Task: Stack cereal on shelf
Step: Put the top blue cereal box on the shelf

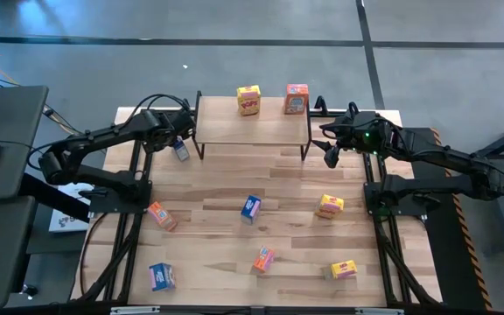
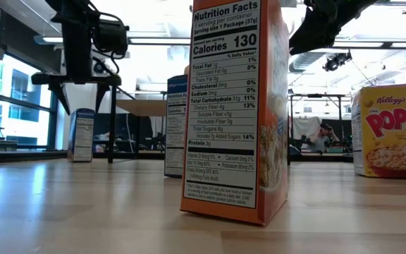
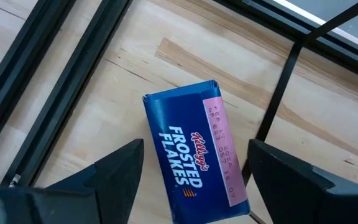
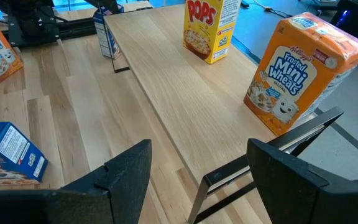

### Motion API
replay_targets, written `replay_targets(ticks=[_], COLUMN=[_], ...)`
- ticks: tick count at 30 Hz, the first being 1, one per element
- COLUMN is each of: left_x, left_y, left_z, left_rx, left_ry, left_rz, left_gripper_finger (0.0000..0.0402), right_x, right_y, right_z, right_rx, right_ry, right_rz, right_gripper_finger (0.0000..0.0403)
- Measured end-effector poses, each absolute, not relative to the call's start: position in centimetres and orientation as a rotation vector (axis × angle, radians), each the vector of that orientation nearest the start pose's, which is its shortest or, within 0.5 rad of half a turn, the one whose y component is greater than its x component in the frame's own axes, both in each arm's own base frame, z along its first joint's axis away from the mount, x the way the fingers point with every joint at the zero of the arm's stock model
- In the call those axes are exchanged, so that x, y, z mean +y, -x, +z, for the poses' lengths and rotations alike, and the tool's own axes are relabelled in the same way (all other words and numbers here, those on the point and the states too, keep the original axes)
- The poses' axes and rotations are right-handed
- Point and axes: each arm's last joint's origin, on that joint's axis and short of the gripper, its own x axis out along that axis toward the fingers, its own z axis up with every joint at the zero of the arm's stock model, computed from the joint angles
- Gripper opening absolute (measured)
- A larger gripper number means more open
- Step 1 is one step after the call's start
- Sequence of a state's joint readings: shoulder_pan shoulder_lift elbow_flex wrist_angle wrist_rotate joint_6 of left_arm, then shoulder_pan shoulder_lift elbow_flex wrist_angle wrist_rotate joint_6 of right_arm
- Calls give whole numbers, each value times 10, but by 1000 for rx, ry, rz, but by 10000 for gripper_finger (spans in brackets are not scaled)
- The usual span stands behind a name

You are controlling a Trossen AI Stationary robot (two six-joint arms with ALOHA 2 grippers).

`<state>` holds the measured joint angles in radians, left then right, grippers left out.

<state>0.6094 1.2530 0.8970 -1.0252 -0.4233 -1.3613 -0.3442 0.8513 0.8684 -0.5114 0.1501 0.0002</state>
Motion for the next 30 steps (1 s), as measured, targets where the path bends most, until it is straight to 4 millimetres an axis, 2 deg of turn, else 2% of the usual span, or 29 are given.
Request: replay_targets(ticks=[21,30], left_x=[127,123], left_y=[-162,-158], left_z=[232,236], left_rx=[627,633], left_ry=[1167,1163], left_rz=[1684,1658], left_gripper_finger=[168,144], right_x=[-63,-63], right_y=[-163,-163], right_z=[320,321], right_rx=[497,497], right_ry=[-49,-49], right_rz=[-484,-484], right_gripper_finger=[257,257])
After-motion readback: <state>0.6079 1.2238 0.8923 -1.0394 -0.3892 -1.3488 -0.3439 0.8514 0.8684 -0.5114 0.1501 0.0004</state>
